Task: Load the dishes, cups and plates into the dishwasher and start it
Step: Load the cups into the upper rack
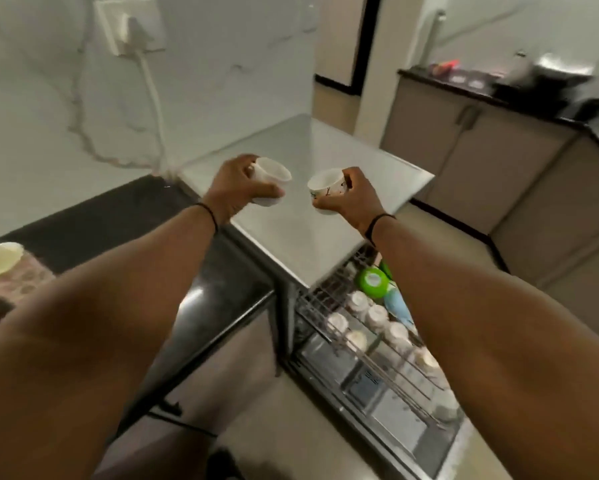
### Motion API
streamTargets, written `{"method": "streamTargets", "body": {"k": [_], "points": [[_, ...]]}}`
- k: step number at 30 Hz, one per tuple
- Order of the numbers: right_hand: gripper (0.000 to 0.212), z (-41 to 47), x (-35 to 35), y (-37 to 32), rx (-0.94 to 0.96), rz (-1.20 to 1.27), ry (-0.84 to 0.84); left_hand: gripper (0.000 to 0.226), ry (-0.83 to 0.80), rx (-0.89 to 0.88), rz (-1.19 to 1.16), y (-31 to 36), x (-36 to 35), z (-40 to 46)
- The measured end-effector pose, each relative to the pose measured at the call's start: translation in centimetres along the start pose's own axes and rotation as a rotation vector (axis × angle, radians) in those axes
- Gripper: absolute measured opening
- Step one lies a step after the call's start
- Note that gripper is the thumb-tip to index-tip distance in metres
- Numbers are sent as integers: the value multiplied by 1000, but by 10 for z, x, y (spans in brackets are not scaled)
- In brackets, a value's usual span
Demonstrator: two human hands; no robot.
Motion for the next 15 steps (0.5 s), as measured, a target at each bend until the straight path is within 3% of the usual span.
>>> {"method": "streamTargets", "body": {"k": [4,7,15], "points": [[63,-83,100,62,-132,19,175,90,-233,-50,131,31,-131,15],[70,-139,148,103,-217,33,247,79,-361,-34,204,39,-199,15],[78,-215,169,171,-390,112,323,70,-492,132,401,-2,-278,10]]}}
Point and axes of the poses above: each hand's wrist, its own z-axis towards the middle knuckle, its own x-axis out of the back of the hand, y = z × x, the point moved 1 cm from there along z, towards the middle knuckle, and after that the axes turned 15 degrees about -y, right-handed, at the moved point
